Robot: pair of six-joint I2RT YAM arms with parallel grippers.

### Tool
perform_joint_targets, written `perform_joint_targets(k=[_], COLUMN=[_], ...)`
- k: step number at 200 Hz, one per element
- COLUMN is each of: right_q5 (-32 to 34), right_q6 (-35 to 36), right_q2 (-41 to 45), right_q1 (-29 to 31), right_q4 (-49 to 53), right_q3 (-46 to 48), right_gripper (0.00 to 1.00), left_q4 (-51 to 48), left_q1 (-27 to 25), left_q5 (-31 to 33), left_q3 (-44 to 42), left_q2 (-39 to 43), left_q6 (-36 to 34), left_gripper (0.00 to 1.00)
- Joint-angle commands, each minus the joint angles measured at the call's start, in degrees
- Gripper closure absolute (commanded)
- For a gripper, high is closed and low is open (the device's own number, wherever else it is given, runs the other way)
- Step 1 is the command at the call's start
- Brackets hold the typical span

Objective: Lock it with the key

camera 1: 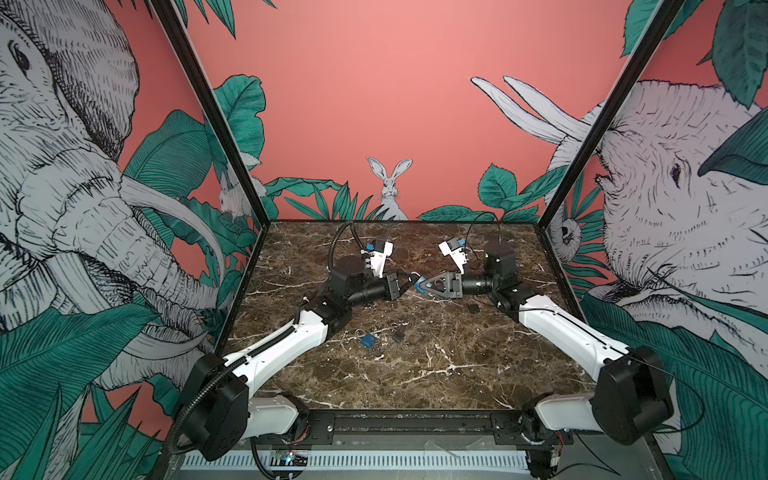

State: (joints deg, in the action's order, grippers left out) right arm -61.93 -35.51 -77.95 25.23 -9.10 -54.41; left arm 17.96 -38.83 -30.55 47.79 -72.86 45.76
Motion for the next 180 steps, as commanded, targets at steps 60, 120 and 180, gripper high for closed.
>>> perform_joint_targets(k=[60, 120, 180], right_q5=[8.0, 9.9, 3.6], right_q6=[-0.4, -2.4, -27.2], right_q2=[1.6, 1.5, -2.0], right_q1=[1.4, -0.2, -8.1], right_q4=[-11.6, -15.2, -50.2], right_q3=[0.0, 4.1, 13.8], right_gripper=[1.00, 0.61, 0.50], left_q4=[-5.3, -3.3, -7.7], left_q1=[-5.0, 2.8, 5.2], left_q5=[-7.7, -6.4, -2.4], left_q3=[0.9, 3.3, 6.0], left_q2=[1.0, 2.8, 6.1], left_q6=[-4.2, -2.8, -5.6], left_gripper=[1.00, 1.00, 1.00])
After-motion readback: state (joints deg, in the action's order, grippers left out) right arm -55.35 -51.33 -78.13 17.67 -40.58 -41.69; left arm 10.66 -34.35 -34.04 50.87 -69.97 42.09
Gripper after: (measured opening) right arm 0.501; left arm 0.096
